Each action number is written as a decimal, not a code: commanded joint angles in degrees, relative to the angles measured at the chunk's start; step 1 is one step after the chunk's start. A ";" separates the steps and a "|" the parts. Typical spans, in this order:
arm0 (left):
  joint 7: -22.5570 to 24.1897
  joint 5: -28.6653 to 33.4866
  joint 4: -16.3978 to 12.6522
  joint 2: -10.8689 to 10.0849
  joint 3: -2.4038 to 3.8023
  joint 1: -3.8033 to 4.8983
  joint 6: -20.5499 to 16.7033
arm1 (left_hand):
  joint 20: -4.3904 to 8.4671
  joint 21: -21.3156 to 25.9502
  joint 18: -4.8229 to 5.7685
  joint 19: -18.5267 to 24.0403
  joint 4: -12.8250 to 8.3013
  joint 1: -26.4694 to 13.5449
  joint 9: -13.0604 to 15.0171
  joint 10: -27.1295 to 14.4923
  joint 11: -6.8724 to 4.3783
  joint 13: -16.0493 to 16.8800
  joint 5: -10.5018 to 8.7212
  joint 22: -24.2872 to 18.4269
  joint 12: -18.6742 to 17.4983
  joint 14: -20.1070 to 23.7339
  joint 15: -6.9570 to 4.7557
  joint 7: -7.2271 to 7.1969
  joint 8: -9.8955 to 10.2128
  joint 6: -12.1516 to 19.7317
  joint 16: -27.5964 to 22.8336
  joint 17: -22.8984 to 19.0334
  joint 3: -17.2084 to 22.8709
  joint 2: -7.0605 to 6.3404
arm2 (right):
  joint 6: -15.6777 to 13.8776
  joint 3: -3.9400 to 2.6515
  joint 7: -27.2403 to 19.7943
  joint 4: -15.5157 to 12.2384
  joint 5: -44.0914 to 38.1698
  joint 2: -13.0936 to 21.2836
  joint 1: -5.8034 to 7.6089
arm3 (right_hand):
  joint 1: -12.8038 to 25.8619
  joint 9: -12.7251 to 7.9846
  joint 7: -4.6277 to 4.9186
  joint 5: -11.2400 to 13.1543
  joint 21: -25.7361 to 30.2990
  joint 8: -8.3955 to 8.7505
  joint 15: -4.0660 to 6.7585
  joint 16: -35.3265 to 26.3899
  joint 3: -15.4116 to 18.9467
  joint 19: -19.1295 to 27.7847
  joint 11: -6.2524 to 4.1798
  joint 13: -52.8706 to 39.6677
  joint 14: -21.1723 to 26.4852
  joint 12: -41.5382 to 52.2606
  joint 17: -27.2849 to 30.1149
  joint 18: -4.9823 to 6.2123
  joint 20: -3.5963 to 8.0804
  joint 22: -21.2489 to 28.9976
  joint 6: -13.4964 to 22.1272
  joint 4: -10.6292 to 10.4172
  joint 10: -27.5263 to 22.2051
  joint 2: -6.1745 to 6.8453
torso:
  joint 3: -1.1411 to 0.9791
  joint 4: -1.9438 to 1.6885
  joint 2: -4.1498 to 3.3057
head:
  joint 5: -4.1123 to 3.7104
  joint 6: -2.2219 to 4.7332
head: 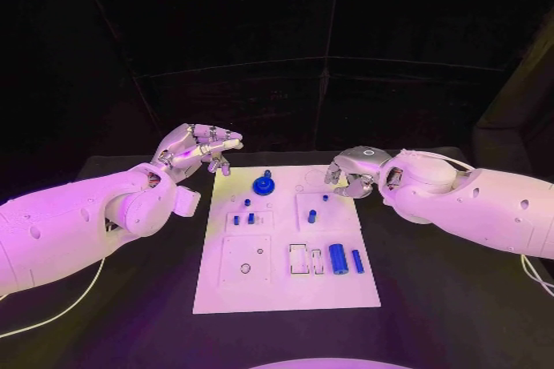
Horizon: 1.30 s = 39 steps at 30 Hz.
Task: Assemble the parts on the task board
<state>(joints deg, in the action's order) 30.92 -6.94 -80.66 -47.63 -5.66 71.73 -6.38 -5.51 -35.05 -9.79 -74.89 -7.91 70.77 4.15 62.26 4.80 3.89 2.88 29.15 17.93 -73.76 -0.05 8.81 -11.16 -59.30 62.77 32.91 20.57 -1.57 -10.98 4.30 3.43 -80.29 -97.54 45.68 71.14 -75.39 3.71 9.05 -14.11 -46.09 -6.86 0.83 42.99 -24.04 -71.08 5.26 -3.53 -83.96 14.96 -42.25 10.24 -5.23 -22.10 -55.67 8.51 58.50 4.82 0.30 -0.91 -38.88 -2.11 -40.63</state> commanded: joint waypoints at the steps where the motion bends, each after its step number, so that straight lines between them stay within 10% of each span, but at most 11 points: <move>1: 2.98 4.01 -0.37 -0.05 0.00 0.03 1.96 | -0.02 0.49 -0.67 0.28 -0.03 -0.48 -0.05 0.21 0.08 -0.07 0.30 -0.14 -0.13 0.61 0.01 0.13 0.02 -0.42 -0.38 -0.22 -0.47 0.03 | 1.12 -0.05 1.20 0.59 -3.15 -0.65 -0.31 | -0.08 0.03 0.03 0.33 -0.56 0.53 -0.51 1.28 -0.53 -0.57 0.12 0.03 -1.19 -0.41 -1.10 0.17 -0.01 -0.18 0.72 -0.01 -0.45 0.82 | 0.02 -0.26 0.04 | 0.07 0.03; 18: 2.56 4.27 -0.70 -0.10 -0.01 0.02 1.63 | -0.11 1.04 -0.64 0.41 -0.23 -0.13 -0.12 -0.04 0.23 -0.10 0.26 -0.51 -0.34 1.08 0.13 0.33 0.22 -0.22 -0.94 -1.12 -0.82 -0.03 | 6.18 -0.05 0.24 2.42 -2.90 -3.38 -1.73 | -0.13 0.29 0.20 1.49 -3.21 1.17 -0.71 6.61 -1.32 -1.46 0.28 -0.03 -1.50 -0.86 -5.68 -0.17 -0.27 -3.23 0.35 -0.39 -0.19 0.49 | 0.02 -0.07 -0.04 | 1.00 -0.32; 39: 1.72 4.28 -0.06 0.13 -0.01 0.02 1.75 | -0.15 1.23 -0.63 0.44 -0.34 0.04 -0.14 -0.15 0.30 -0.10 0.24 -0.65 -0.41 1.20 0.17 0.40 0.29 -0.12 -1.07 -1.34 -0.93 -0.03 | 5.71 -0.05 0.70 3.21 -3.13 -4.38 -2.34 | -0.59 0.88 -0.59 4.10 -12.42 -0.35 -0.01 15.93 -3.50 -4.28 -0.97 -0.18 -2.03 -0.14 -13.49 -1.72 0.21 -15.51 -5.60 -1.40 5.79 -1.67 | -0.02 -0.01 0.00 | 1.04 -0.90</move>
<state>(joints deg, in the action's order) 32.39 -2.94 -80.77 -47.55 -5.69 71.70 -5.44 -5.50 -34.06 -9.74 -74.88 -8.23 70.78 4.09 62.24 4.81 3.85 2.88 28.60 17.71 -72.78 0.11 8.81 -11.15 -59.29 61.87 31.61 19.94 -1.57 -6.41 3.95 3.92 -77.18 -100.27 41.38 69.21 -76.21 4.58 8.51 -10.44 -58.14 -6.94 0.41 58.64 -27.41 -74.87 4.28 -3.84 -83.94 15.04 -55.53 9.31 -4.92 -37.15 -60.92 7.35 63.80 3.63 0.26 -0.88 -38.91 -0.99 -41.45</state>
